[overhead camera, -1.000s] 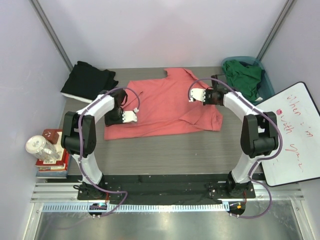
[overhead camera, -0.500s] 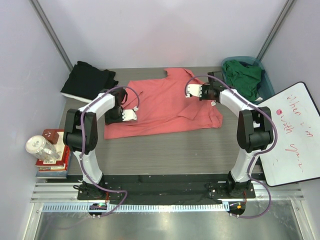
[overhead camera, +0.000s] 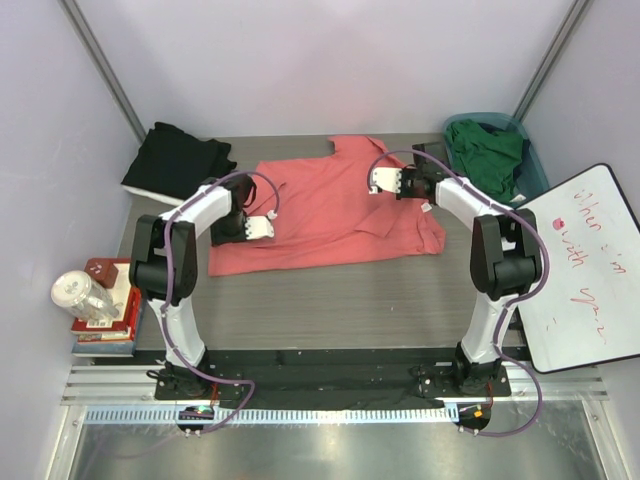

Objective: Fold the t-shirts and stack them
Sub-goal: Fold the flattened tshirt in 1/3 of the way

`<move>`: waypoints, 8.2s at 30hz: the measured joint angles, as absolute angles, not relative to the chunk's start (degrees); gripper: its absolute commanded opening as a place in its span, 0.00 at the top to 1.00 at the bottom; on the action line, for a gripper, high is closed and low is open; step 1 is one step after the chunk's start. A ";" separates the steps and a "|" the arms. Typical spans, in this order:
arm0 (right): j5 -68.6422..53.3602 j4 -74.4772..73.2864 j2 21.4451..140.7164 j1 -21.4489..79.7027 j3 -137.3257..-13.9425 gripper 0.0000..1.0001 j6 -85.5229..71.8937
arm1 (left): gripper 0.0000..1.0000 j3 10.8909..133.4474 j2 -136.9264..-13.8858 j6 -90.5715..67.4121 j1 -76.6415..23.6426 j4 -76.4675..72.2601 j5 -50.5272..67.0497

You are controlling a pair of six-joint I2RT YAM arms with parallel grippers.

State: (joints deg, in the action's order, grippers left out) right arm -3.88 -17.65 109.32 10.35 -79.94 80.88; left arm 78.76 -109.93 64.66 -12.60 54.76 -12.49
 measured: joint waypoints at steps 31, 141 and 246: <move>-1.15 -33.52 102.02 2.76 -77.91 0.51 65.36 | 1.00 70.50 -96.97 67.68 -12.23 57.56 -8.82; -9.67 -43.77 99.13 14.70 -76.51 0.59 65.87 | 1.00 67.68 -99.39 70.74 -12.27 39.20 -12.05; -8.05 -36.27 110.50 18.44 -76.42 0.70 58.06 | 0.44 99.46 -137.03 73.01 -16.16 -10.68 -34.96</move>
